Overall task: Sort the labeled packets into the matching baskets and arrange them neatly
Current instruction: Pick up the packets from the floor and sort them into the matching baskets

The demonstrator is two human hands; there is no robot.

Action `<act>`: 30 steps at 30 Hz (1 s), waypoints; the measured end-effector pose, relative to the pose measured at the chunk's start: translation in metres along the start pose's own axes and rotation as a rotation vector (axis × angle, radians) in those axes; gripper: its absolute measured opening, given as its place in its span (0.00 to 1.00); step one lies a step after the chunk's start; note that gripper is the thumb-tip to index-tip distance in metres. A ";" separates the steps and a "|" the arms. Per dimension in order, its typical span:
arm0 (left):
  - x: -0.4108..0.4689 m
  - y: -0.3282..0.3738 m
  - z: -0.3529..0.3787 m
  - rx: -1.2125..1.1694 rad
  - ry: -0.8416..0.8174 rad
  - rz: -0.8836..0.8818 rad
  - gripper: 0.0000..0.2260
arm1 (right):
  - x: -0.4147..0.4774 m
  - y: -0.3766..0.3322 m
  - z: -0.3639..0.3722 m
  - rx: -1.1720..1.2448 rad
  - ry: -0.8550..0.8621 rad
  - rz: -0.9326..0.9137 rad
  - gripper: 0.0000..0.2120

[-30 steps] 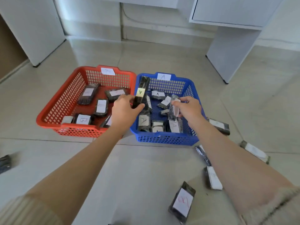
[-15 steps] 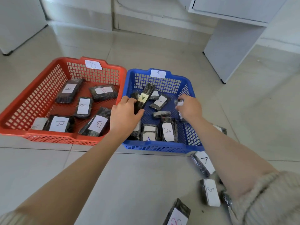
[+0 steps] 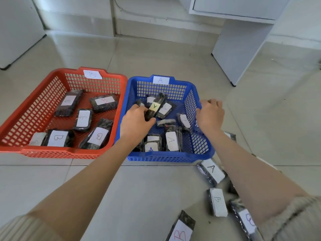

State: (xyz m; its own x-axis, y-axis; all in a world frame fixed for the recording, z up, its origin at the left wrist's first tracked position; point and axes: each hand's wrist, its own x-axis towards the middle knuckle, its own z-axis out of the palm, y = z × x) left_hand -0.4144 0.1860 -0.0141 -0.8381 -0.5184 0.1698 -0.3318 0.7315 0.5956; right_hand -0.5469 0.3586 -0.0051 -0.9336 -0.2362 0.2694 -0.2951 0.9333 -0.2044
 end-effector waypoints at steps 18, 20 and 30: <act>0.031 0.083 0.100 -0.093 -0.183 -0.085 0.15 | -0.018 0.027 0.001 0.464 -0.315 0.016 0.22; 0.025 0.086 0.086 -0.108 -0.096 0.013 0.11 | -0.021 0.029 0.000 0.554 -0.349 0.080 0.22; -0.113 0.070 0.008 -0.248 0.005 0.376 0.06 | -0.133 0.035 -0.019 0.656 0.051 0.221 0.15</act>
State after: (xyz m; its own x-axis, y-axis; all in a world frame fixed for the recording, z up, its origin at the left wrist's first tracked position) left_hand -0.3461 0.2997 0.0021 -0.8783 -0.2390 0.4141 0.1102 0.7416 0.6618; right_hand -0.4291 0.4279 -0.0299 -0.9799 -0.0316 0.1970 -0.1765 0.5975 -0.7822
